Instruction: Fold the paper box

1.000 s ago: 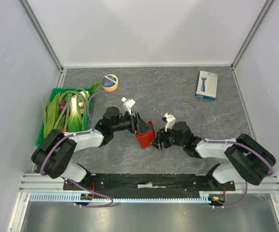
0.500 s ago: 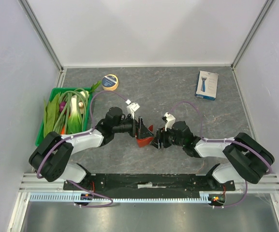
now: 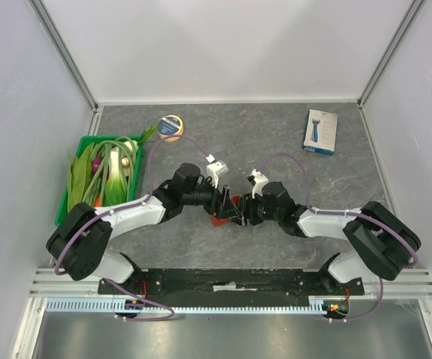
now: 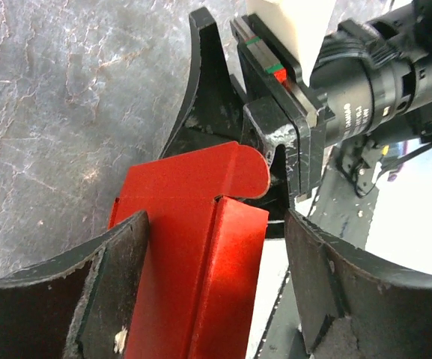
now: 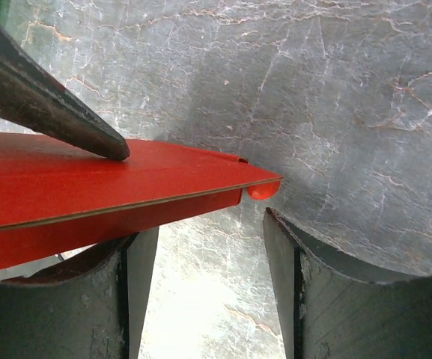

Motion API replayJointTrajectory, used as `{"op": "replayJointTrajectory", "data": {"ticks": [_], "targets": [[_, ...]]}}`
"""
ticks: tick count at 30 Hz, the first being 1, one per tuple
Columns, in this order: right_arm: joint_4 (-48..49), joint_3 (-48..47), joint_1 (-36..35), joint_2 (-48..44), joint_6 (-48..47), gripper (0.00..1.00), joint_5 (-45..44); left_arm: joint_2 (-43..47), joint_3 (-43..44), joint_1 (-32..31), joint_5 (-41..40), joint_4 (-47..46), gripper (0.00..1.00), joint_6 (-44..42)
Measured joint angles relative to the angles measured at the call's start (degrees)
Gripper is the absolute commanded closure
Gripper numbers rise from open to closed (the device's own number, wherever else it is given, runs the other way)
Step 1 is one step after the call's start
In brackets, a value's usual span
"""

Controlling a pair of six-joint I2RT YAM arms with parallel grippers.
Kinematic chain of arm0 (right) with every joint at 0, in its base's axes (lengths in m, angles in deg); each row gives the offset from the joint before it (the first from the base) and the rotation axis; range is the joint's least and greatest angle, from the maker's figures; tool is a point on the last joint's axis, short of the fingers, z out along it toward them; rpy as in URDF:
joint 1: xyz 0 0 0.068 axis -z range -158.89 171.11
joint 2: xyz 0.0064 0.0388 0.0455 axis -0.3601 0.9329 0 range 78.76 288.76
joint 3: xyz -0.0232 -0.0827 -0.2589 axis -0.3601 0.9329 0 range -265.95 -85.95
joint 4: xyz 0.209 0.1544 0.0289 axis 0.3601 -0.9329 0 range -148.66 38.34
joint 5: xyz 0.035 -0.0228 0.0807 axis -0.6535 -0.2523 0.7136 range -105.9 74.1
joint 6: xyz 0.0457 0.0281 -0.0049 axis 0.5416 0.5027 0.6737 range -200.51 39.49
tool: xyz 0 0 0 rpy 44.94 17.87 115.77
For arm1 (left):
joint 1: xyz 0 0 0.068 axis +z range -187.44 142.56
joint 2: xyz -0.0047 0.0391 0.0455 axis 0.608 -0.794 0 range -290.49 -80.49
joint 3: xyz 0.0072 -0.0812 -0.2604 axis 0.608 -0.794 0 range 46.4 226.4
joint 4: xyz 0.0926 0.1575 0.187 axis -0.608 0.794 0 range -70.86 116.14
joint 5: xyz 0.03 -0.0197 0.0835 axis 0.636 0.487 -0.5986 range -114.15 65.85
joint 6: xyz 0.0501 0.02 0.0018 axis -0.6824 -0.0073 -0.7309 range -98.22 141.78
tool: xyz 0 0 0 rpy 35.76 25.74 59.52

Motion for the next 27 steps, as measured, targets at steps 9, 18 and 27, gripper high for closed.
{"op": "replayJointTrajectory", "data": {"ticks": [9,18,27], "targets": [[-4.24,-1.05,0.74,-0.98,-0.98,0.32,-0.15,1.07,2.6,-3.26,-9.35,4.02,0.69,-6.05],[-14.6,-1.09,1.64,-16.59,-12.11,0.12,-0.39,8.24,-3.32,-3.3,-11.96,3.06,0.77,-6.08],[-15.15,-1.07,4.2,-26.75,-18.91,0.05,12.96,20.52,-16.37,1.05,0.46,-14.36,0.76,0.92]]}}
